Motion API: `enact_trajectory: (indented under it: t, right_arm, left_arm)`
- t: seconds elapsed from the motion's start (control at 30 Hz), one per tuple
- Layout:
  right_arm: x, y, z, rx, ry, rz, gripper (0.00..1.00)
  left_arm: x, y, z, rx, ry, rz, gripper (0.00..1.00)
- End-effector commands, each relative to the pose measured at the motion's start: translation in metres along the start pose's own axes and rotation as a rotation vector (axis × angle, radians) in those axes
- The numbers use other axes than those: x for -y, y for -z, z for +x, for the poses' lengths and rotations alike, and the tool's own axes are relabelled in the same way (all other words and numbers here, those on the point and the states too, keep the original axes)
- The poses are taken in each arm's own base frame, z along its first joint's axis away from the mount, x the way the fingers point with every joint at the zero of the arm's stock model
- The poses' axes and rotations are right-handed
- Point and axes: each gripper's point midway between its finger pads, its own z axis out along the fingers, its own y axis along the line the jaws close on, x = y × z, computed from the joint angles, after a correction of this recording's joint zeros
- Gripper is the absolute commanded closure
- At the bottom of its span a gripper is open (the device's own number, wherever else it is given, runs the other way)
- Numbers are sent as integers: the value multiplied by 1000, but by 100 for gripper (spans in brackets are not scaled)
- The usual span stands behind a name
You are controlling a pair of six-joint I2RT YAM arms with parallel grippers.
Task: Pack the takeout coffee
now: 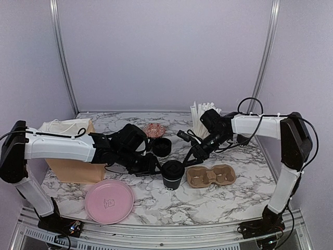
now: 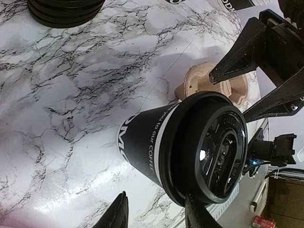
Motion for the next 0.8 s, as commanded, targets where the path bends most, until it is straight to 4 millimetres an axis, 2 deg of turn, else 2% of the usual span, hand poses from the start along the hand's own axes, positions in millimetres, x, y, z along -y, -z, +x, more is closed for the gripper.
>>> enact_trajectory:
  t: [0.0,0.17,0.23,0.3,0.4,0.5,0.67,0.77]
  right_arm:
    - [17,-8,2,-20,-31,37,51]
    - [63,-25,43,-159,-141,201,53]
    - [70,-32,58,-205,-168,211,54]
    - [74,-32,64,-222,-170,240,55]
    - [71,-26,57,-203,-141,251,55]
    - [65,-20,47,-169,-109,253,55]
    - [61,-18,45,-162,-93,248,54]
    - [47,-14,32,-118,-54,196,54]
  left_arm:
    - [-17,-18,8,-30,-9,-57,60]
    - [-53,-25,25,-77,-11,-192,60]
    - [-66,-27,31,-93,-13,-239,62]
    - [-78,-29,35,-109,-18,-291,62]
    - [-86,-28,37,-117,-35,-340,62]
    - [-83,-26,35,-113,-57,-348,63]
    - [-84,-30,41,-132,-74,-363,63]
    - [-80,-30,39,-121,-103,-366,63]
